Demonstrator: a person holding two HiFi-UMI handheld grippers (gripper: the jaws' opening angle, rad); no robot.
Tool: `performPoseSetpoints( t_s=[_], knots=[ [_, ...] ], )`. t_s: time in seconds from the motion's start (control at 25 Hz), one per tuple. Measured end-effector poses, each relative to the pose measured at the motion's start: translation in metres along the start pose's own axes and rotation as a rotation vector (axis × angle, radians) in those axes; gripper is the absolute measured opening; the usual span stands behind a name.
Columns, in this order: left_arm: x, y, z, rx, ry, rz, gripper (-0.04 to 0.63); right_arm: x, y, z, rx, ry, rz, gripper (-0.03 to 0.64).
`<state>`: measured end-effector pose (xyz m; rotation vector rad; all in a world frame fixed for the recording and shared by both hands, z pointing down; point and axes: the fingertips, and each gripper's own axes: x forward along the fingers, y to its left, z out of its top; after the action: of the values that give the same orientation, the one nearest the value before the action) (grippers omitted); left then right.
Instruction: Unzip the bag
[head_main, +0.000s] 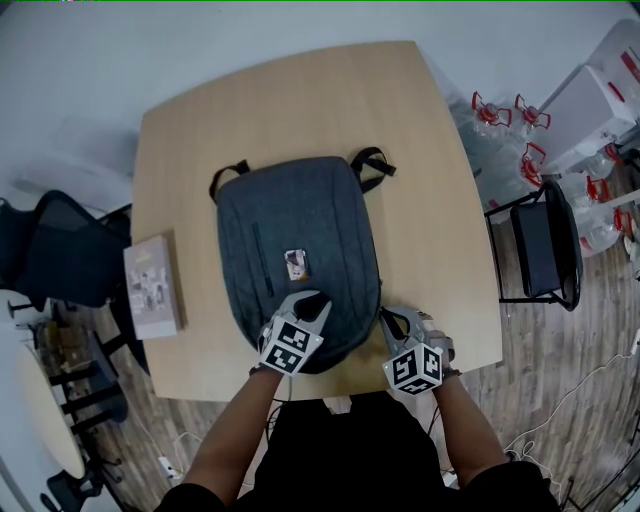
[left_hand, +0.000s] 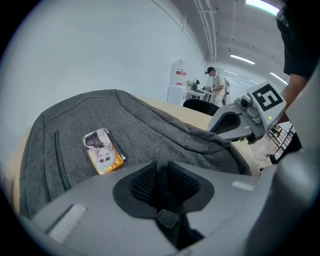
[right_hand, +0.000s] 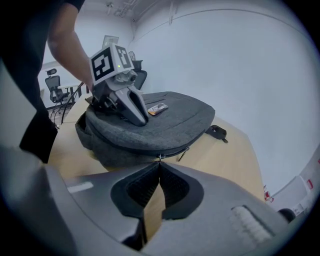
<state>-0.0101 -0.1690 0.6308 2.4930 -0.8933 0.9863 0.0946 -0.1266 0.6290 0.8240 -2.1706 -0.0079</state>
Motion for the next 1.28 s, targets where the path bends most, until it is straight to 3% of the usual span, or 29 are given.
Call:
performPoseSetpoints(
  t_s=[0.48,1.08,1.28],
  knots=[
    [0.016,0.002,0.012,-0.092,-0.006,0.041,0.085,-0.017,0.025,-0.003,-0.05,0.014,0.03,0.009],
    [0.042,0.0,0.043,-0.247,-0.027,0.115,0.077,-0.035,0.061,0.002,-0.018,0.04,0.056,0.011],
    [0.047,-0.001,0.05,-0.261,-0.033,0.132,0.072,-0.035,0.066,0.003,0.009,0.033,0.044,0.011]
  ],
)
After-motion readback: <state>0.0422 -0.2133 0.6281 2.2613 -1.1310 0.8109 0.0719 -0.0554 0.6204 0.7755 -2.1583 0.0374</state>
